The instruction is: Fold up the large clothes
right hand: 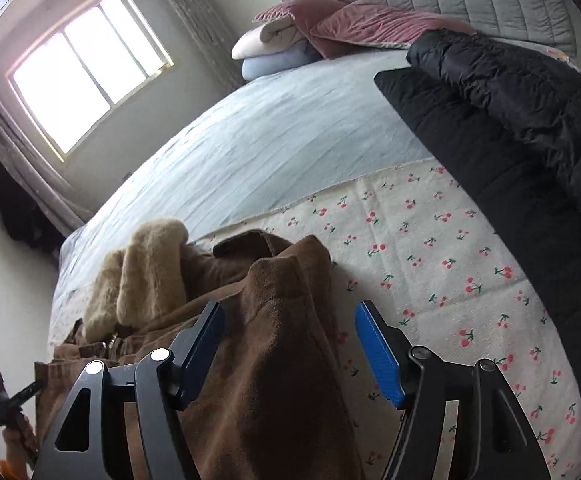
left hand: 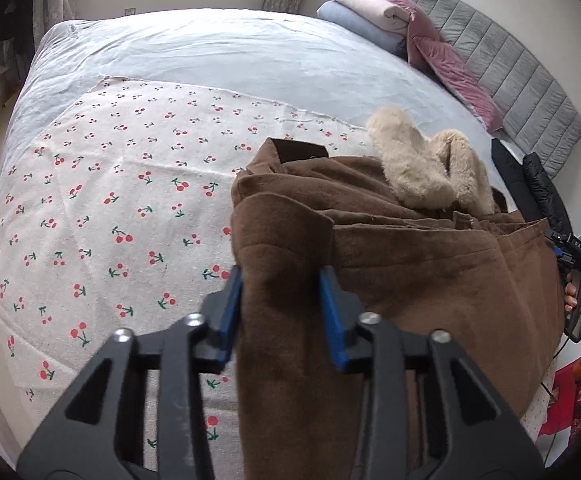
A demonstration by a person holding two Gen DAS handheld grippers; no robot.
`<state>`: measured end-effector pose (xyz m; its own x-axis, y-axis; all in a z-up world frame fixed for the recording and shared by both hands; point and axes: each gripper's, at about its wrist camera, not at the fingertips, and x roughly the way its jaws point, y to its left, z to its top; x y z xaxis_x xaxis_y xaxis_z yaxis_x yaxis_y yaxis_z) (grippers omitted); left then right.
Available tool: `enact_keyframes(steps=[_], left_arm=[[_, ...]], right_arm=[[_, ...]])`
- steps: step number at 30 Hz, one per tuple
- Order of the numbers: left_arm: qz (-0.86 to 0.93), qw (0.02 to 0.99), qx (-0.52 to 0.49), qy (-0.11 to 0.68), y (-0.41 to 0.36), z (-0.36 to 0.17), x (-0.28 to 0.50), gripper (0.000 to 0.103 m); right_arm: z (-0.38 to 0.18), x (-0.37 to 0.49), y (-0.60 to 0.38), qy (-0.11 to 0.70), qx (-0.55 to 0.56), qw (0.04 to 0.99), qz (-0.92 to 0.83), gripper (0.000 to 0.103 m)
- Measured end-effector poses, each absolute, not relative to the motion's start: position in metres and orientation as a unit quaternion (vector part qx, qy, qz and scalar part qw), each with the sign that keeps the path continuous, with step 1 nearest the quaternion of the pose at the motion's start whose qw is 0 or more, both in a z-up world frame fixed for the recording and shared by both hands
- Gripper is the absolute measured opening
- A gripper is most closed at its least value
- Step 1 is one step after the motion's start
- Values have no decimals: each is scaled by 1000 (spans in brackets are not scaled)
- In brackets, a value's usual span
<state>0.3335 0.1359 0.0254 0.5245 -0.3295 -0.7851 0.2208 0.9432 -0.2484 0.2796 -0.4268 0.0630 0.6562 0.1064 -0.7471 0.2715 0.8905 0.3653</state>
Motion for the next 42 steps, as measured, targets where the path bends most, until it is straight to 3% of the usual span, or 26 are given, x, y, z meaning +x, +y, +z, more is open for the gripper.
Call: enact_keyframes(steps=[1,2,3,5,11,16,21,25,27,31,35,38,39,42], left_arm=[[-148,871,-56,464,133,26,334,13],[-132,880,-48,453,130,32,330,12],[-119,894,-40,429,127,42,323,10],[-110,922,-30,369,121,72,305,10],[-67,964,-29,256,113,148,315,9],[-29,975,0,219,86,169,383,10],[11,967,38,250,56,111,458,10],[41,948,81,305,40,15,497,11],[38,932,83,352,37,-18,508,12],[53,925,85,368,43,-14,519,22],[116,915,43,383,87,1,515,22],[111,913,22,392,113,18,497,41],[98,913,24,394,116,25,489,53],[57,920,42,385,115,48,452,68]], right_arm=[[56,284,-423,426,221,876,-55,62],[50,287,-417,431,216,875,-55,21],[50,285,-412,427,215,876,-54,11],[67,274,-396,378,177,906,-73,10],[148,268,-366,235,94,960,-123,10],[183,317,-373,203,81,964,-153,10],[151,394,-378,247,60,950,-180,10],[70,437,-388,314,56,929,-189,12],[27,449,-390,350,58,916,-186,16],[-5,465,-416,401,108,892,-178,24],[8,445,-445,398,131,880,-224,57],[28,416,-465,398,126,872,-255,60],[36,405,-471,397,134,876,-240,60],[59,368,-471,391,153,884,-205,60]])
